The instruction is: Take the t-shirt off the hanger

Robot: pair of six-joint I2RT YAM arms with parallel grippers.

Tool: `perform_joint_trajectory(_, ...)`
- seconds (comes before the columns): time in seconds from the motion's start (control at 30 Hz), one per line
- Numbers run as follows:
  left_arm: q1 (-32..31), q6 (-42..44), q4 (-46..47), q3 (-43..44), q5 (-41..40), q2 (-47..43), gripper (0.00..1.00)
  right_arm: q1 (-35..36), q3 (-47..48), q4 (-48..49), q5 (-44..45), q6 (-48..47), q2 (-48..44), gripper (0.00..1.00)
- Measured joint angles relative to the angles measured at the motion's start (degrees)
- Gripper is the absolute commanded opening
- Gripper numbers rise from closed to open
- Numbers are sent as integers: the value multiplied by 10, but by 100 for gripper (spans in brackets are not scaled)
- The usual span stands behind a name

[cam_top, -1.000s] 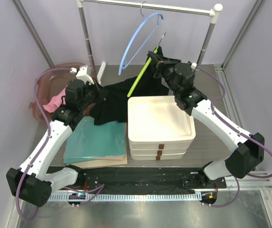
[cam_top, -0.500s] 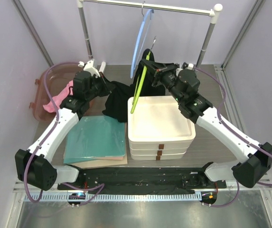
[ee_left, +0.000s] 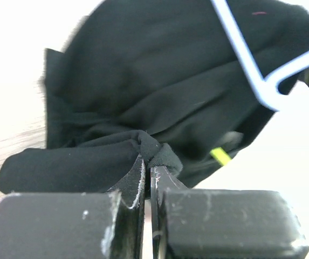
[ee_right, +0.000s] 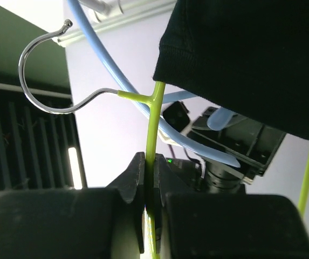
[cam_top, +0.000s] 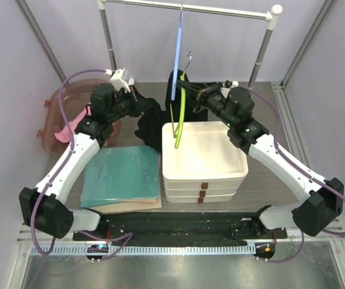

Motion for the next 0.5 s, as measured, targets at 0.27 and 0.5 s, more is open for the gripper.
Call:
perform_joint_trajectory(0.27,4,34,-50,104,62,60,3,-1,2,57,-86,-38,54,1)
perform_joint_trajectory(0.5,4,38,-61,121,116,82,28,-4,-25,136,-109,-24,76,1)
